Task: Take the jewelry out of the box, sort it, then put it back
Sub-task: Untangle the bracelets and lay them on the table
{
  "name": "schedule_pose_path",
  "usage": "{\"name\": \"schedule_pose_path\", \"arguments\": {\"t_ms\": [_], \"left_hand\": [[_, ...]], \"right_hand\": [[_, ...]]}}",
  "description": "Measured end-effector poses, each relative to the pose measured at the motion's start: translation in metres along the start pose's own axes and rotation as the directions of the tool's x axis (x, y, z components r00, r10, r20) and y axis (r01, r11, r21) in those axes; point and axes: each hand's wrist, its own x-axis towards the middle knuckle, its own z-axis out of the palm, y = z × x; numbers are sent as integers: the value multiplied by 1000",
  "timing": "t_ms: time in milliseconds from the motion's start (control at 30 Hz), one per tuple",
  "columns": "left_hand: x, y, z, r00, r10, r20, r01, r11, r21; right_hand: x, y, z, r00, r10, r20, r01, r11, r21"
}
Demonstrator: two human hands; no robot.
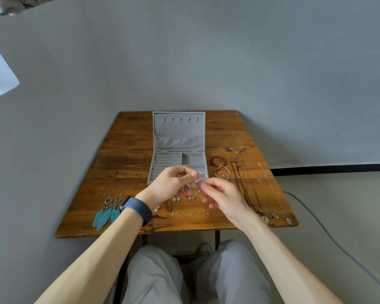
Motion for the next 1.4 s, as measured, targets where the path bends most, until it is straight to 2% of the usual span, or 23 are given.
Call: {"name": "schedule_pose_path", "arguments": {"t_ms": [133, 200, 300, 467, 600, 767, 933, 1100, 1200, 1333, 1400], "left_hand": [[1, -3, -3, 993, -9, -116, 4, 999, -45], [4, -7, -4, 981, 33, -189, -16, 995, 95], [14, -14, 5, 971, 105, -215, -17, 927, 374], [37, -22, 40, 970, 176, -165, -53, 822, 566], [56, -26, 70, 977, 147, -153, 14, 675, 738], [76, -32, 95, 986, 94, -137, 71, 509, 858], [90, -34, 95, 985, 105, -138, 80, 430, 899], [84, -33, 64, 936, 274, -223, 33, 559, 829], [76, -51, 17, 911, 322, -259, 40, 557, 830], [63, -86, -43, 945, 103, -311, 231, 466, 854], [59, -100, -53, 959, -19, -282, 254, 489, 834]], "right_hand": [[3, 5, -6, 993, -38, -111, 37, 999, -2], [5, 5, -12, 981, -74, -179, 61, 995, -80], [9, 7, -24, 959, -142, -244, 77, 963, -256], [11, 20, -53, 932, -142, -332, -32, 883, -468], [17, 39, -77, 916, -158, -369, -141, 733, -665], [33, 56, -91, 926, -172, -337, -180, 583, -792], [47, 62, -88, 940, -178, -292, -158, 532, -832], [43, 61, -84, 930, -216, -297, -132, 558, -819], [37, 56, -77, 927, -266, -265, -71, 569, -819], [38, 41, -52, 940, -309, -142, 60, 561, -826], [44, 34, -36, 947, -319, -42, 147, 545, -825]]}}
